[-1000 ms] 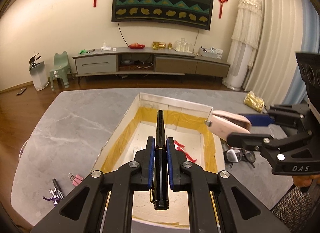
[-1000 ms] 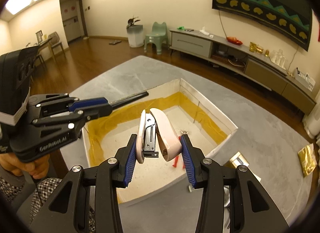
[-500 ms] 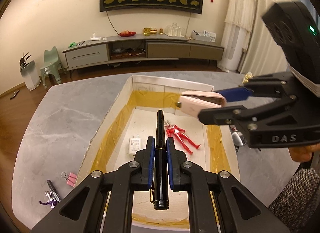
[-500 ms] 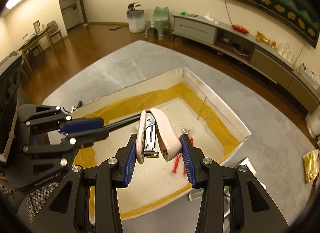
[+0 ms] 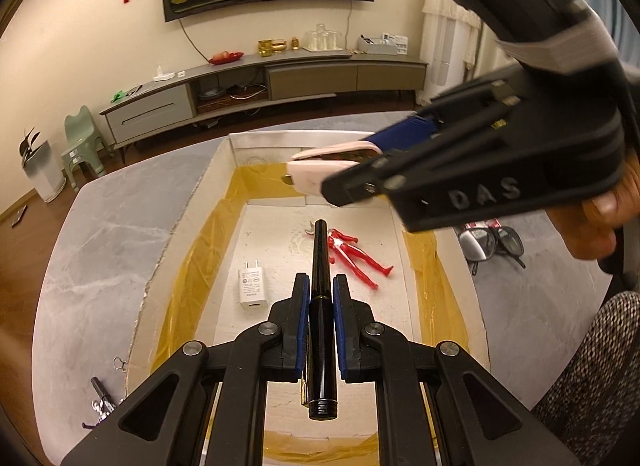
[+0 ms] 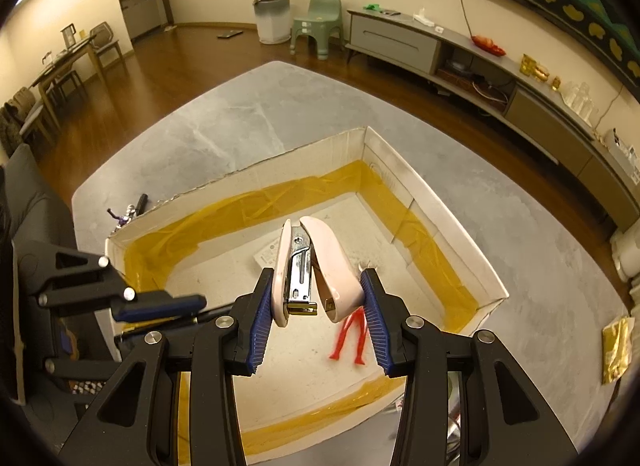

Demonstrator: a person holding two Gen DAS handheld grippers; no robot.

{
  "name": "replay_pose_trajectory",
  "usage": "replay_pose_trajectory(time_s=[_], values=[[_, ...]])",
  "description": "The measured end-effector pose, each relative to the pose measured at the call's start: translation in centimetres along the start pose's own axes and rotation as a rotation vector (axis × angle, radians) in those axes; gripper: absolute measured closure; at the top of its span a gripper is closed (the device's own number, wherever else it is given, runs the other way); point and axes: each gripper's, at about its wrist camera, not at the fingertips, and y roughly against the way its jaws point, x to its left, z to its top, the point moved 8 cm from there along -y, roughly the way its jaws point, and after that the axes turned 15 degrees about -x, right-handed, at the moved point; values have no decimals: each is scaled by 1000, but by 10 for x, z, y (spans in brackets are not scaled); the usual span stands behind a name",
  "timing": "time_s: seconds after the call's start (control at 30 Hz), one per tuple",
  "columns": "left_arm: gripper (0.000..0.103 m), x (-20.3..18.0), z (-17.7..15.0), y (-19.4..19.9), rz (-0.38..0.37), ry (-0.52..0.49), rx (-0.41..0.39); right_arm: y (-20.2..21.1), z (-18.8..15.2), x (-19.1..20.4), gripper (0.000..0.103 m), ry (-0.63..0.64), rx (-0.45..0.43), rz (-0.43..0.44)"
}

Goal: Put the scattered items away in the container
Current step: 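Lower the pen with the left tool while right lowers stapler into box, then open both tools to release the pen and stapler into the box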

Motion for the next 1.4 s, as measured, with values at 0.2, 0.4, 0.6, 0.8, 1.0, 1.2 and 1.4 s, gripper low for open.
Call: replay_pose_trajectory(time_s=[0.2, 0.4, 0.6, 0.8, 1.0, 1.2, 1.4], values=[[91, -4, -7, -8, -7, -10, 25, -13, -2, -4, 58, 4, 28, -2], [91, -2, -11, -15, -13, -8, 47, -23, -2, -10, 58, -9, 48, 3], [91, -1, -18, -21, -30, 3, 76, -37, -2, -16, 58, -1, 73, -11], [91, 1, -21, -26, -28, 1, 93, -52, -1, -20, 58, 32, 95, -36], [91, 2, -22, -32, -20, -13, 110, -69, 0, -19, 58, 117, 123, -70], [86, 15, -20, -42, 46, -4, 117, -92, 3, -18, 53, 133, 149, -60], [64, 30, -28, -40, 49, 55, 135, -92, 2, -29, 53, -7, 138, -26]])
